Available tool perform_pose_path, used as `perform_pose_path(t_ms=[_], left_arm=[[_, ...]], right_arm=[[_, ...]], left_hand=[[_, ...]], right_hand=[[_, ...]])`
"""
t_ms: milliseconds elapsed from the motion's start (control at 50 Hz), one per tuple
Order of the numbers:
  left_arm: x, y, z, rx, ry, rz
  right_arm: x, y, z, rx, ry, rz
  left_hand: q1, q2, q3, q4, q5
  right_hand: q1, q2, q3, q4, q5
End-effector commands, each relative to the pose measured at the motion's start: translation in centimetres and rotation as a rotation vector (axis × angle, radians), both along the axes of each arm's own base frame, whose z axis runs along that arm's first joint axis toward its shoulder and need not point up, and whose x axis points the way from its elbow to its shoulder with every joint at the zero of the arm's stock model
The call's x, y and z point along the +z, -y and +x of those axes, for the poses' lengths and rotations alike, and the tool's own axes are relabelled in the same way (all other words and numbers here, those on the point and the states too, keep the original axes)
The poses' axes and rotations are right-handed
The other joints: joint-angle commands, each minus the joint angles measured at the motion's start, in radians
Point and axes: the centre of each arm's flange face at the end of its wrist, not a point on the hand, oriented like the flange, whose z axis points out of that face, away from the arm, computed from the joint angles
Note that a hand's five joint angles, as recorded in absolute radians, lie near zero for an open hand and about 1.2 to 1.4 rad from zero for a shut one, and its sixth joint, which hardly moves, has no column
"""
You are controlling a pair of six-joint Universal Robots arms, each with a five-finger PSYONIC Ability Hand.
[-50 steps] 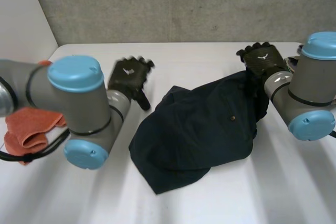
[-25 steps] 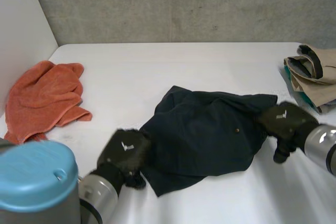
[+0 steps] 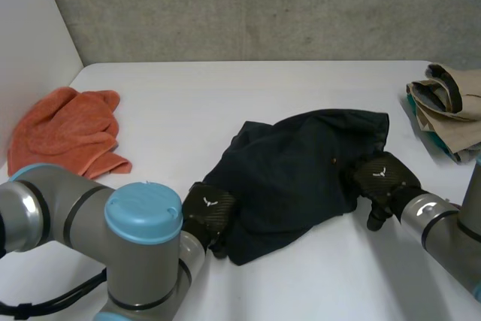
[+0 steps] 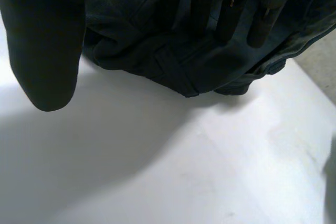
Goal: Fold the laundry.
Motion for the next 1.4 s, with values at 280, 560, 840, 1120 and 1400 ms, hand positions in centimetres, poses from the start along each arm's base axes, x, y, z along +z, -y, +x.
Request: perform_pose_path(t_ms=[280,560,840,1120,1400], left_arm=[[0.9,3.1,-2.1,-0.044,0.014,-0.2],[8.9,5.4,-2.2,0.015,-0.145,-0.367],[30.2,1.8,2.6,0.075,-0.666,-0.701],[32.4,10.1,2.3,0.183,-0.677,-0.775],[15.2,24.8,1.4,0.306,-0.458,-0.576]], right_arm=[[-1.9,3.9,3.4,0.03,0.037,-0.104],[3.0,6.5,4.1,-0.014,0.075,-0.281],[27.8,1.7,2.9,-0.002,0.302,-0.62],[29.7,6.4,4.4,-0.01,0.528,-0.602],[12.6,13.8,12.1,-0.044,0.52,-0.462]], left_hand=[[0.83,0.83,0.835,0.839,0.835],[0.939,0.939,0.944,0.948,0.944],[0.939,0.939,0.944,0.948,0.944],[0.939,0.939,0.944,0.948,0.944],[0.939,0.939,0.944,0.948,0.944]], right_hand=[[0.372,0.401,0.395,0.397,0.384],[1.026,1.055,1.05,1.051,1.038],[1.026,1.055,1.05,1.051,1.038],[1.026,1.055,1.05,1.051,1.038],[1.026,1.055,1.05,1.051,1.038]])
